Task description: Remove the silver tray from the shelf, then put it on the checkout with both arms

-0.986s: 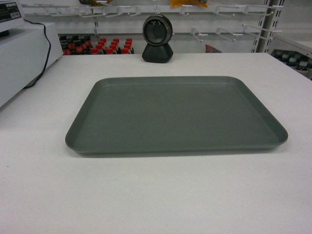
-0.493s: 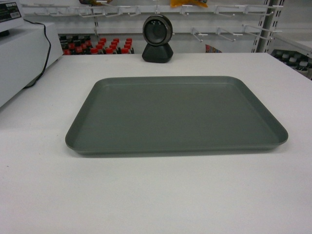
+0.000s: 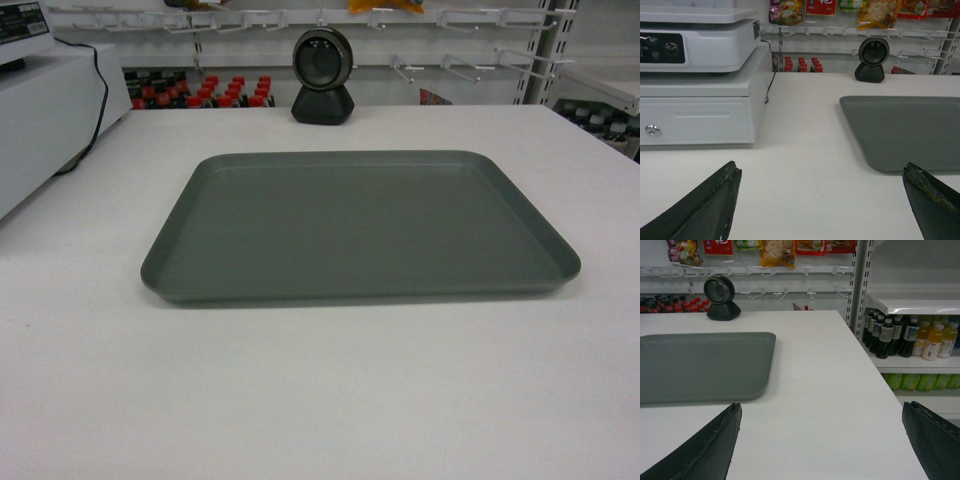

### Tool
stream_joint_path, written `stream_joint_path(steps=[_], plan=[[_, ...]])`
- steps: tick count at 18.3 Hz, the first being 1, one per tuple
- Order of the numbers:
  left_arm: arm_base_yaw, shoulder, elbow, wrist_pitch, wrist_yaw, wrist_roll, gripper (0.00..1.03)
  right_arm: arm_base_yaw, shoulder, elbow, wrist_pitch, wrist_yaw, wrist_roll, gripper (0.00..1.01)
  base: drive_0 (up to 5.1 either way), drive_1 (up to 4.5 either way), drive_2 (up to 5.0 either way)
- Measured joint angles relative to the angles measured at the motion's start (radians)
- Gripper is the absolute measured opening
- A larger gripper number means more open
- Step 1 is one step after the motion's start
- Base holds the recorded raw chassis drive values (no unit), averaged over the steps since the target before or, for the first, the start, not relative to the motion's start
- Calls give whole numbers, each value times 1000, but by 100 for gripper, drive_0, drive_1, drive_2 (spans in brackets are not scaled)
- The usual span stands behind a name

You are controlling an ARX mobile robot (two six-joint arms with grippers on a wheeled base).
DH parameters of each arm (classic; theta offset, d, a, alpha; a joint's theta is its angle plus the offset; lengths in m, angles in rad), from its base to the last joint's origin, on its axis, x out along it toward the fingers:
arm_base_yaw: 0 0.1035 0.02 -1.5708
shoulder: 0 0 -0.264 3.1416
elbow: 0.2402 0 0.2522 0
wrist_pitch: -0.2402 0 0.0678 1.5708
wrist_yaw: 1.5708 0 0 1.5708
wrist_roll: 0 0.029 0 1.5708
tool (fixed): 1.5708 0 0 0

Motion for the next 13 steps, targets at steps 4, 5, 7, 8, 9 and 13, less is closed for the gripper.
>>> stream_joint_path(steps=[4, 5, 7, 8, 9, 13], plan=[[0, 0, 0, 0, 0, 0, 98, 0, 0, 0, -2, 0, 0, 98, 0, 0, 0], [0, 0, 0, -1, -2, 0, 98, 0, 0, 0, 2, 0, 0, 98, 0, 0, 0], [0, 0, 0, 0, 0, 0, 98, 0, 0, 0, -2, 0, 0, 98, 0, 0, 0], [0, 0, 0, 0, 0, 0, 98, 0, 0, 0, 0, 0, 0, 98, 0, 0, 0], [0, 0, 0, -3, 0, 0, 98, 0, 0, 0, -4, 0, 0, 98, 0, 0, 0], [0, 0, 0, 2, 0, 0, 98, 0, 0, 0, 3, 0, 0, 98, -1, -105, 103]])
